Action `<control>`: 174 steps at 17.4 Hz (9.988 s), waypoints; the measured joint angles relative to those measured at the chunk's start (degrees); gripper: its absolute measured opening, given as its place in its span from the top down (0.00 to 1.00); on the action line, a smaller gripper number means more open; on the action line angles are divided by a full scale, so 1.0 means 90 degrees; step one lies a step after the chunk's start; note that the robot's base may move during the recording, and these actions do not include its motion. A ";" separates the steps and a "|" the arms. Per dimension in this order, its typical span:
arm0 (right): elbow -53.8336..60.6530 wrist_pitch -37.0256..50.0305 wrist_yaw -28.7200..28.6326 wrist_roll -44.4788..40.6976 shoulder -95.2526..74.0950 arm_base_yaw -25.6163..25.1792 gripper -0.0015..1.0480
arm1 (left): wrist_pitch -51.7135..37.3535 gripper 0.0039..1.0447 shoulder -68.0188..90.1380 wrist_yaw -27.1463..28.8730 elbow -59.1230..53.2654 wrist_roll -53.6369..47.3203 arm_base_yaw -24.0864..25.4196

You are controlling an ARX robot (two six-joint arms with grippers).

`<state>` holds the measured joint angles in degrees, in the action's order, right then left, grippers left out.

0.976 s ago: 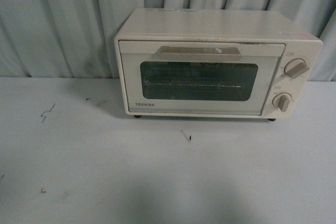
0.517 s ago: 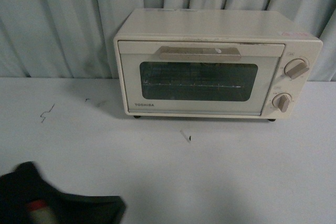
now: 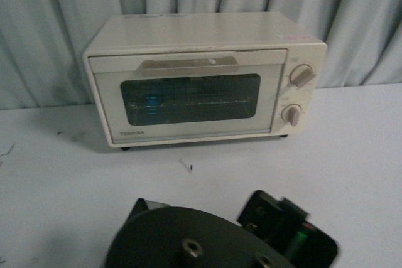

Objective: Open oven

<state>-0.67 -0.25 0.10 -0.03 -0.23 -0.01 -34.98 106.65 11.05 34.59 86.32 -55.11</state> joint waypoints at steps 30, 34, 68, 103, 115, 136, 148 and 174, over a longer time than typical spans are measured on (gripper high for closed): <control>0.0000 0.0000 -0.0005 0.0000 0.0000 0.0000 0.06 | -0.0690 0.06 0.1649 -0.0109 0.1090 -0.1297 0.1766; 0.0000 0.0002 -0.0005 0.0000 0.0000 0.0000 0.06 | -0.0639 0.06 0.1770 -0.0061 0.1258 -0.1207 0.1814; -0.0952 -0.2285 0.3492 0.2535 -0.1858 0.1921 0.07 | -0.0408 0.06 0.1693 0.0036 0.1231 -0.0928 0.2730; -0.6504 0.3959 0.1987 0.0551 -1.2376 0.2710 0.98 | -0.0413 0.06 0.1693 0.0036 0.1231 -0.0925 0.2764; -0.6096 0.4498 0.2499 0.1600 -1.2449 0.3138 0.98 | -0.0410 0.06 0.1693 0.0036 0.1231 -0.0928 0.2764; 0.0109 0.1574 0.2720 0.1314 -0.1564 0.2671 0.81 | -0.0398 0.06 0.1685 0.0066 0.1214 -0.0928 0.2771; 0.0005 0.0005 -0.0005 0.0036 -0.0002 0.0000 0.98 | -0.0406 0.06 0.1685 0.0056 0.1214 -0.0930 0.2766; 0.0005 0.0007 -0.0007 0.0022 -0.0002 0.0000 0.06 | -0.3315 0.07 0.1018 0.1957 -0.0872 -0.3118 0.3339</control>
<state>-0.62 -0.19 0.03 0.16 -0.25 -0.01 -64.82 115.81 28.67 26.74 58.26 -25.06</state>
